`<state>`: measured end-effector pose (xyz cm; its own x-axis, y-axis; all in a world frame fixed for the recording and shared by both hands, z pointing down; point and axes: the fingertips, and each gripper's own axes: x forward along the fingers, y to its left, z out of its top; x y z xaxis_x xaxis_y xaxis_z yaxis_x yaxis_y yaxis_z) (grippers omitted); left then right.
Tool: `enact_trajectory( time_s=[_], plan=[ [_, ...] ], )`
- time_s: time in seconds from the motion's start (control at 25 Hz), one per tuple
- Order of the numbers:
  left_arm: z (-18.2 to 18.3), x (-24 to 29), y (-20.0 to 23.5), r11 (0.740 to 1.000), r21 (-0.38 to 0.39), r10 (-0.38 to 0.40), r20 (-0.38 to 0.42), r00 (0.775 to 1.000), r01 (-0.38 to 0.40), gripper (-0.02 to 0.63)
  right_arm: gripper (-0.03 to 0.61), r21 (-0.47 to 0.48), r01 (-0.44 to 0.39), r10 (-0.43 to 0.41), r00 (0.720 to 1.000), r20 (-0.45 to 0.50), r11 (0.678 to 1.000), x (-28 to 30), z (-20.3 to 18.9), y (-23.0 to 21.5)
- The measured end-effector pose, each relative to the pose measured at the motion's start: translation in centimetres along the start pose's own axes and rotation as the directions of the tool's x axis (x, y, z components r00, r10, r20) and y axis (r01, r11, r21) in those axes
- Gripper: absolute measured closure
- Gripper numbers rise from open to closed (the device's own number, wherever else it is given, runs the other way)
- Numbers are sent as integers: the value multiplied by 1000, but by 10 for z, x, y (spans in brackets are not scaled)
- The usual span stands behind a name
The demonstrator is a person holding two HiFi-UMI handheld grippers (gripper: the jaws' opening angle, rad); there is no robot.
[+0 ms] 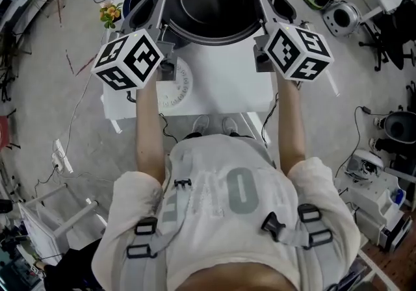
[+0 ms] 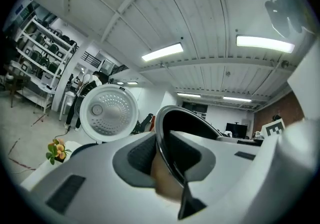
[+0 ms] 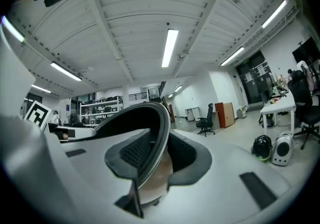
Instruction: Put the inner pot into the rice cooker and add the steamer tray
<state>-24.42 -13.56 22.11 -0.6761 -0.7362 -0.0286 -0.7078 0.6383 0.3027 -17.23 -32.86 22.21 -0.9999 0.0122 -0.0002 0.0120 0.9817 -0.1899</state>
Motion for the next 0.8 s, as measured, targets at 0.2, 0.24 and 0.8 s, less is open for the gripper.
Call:
enact_trajectory(
  time_s=[0.2,0.24,0.8],
  plan=[
    [29,-12,43,1000,14,25,47,999,-26,532,462,-31,-38,37,999,-7,999,37,6,42],
    [33,-16,54,1000,14,27,52,998,-28,532,460,-37,-45,44,999,-13,998,45,4,52],
    [38,-19,155,989,101,111,-22,994,-108,526,460,-58,-42,35,993,-116,997,128,-33,113]
  ],
)
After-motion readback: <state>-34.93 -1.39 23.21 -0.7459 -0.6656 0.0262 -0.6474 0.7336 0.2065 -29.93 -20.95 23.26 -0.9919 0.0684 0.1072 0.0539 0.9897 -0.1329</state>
